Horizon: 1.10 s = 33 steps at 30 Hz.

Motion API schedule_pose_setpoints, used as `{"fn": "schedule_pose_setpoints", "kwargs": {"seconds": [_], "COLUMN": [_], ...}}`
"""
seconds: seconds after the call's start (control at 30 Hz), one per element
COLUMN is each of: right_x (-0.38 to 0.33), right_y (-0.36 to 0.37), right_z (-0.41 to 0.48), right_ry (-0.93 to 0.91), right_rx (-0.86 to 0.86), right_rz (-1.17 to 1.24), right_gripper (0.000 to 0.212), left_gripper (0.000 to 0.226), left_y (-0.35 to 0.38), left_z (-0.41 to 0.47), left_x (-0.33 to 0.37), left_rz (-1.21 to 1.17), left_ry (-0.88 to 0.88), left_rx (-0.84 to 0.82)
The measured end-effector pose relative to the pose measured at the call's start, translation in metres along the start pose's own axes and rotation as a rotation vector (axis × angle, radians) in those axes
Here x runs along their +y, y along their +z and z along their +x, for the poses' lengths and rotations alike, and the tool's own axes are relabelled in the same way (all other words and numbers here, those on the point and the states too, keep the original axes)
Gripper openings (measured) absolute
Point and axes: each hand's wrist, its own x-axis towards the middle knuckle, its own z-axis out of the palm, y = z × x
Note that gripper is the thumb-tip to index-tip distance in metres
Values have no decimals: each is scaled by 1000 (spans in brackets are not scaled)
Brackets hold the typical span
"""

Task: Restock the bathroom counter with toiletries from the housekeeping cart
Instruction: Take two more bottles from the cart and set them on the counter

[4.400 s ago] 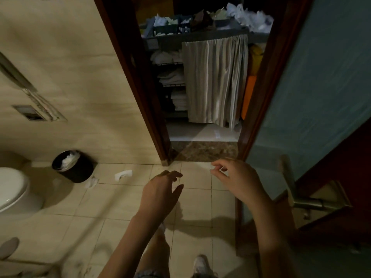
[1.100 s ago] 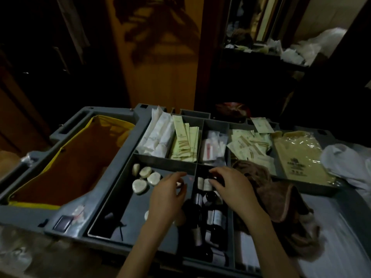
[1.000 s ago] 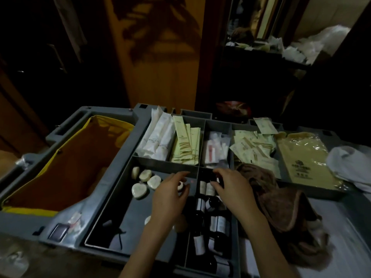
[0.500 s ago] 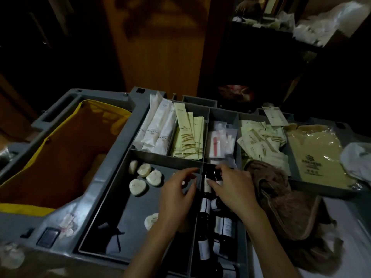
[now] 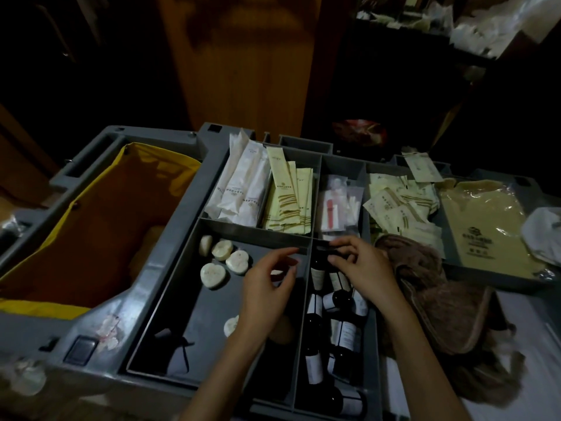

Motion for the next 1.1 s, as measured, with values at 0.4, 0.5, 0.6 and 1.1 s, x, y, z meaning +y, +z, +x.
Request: {"fn": "schedule_pose_setpoints", "kwargs": {"seconds": [0.4,0.5,0.6,1.1], "right_x": [-13,-25,-33,-43], "right_y": [-14,-17,-15,-6], "right_z": [3,2,2,-3], "right_ry": [-52,-81,-100,-59], "right_rx": [-27,-38,-33,50], "right_rz": [299,380,408,186], "right_gripper": [12,11,14,35], "left_gripper": [24,21,17,29], "left_y": [-3,-2,-3,-1], "left_z": [1,2,2,2], "left_x": [7,7,10,16], "left_rz": [-161,-212,-306,-525], "left_ry": [-95,-117,-165,-301], "left_rx": [26,21,-1,-200]}}
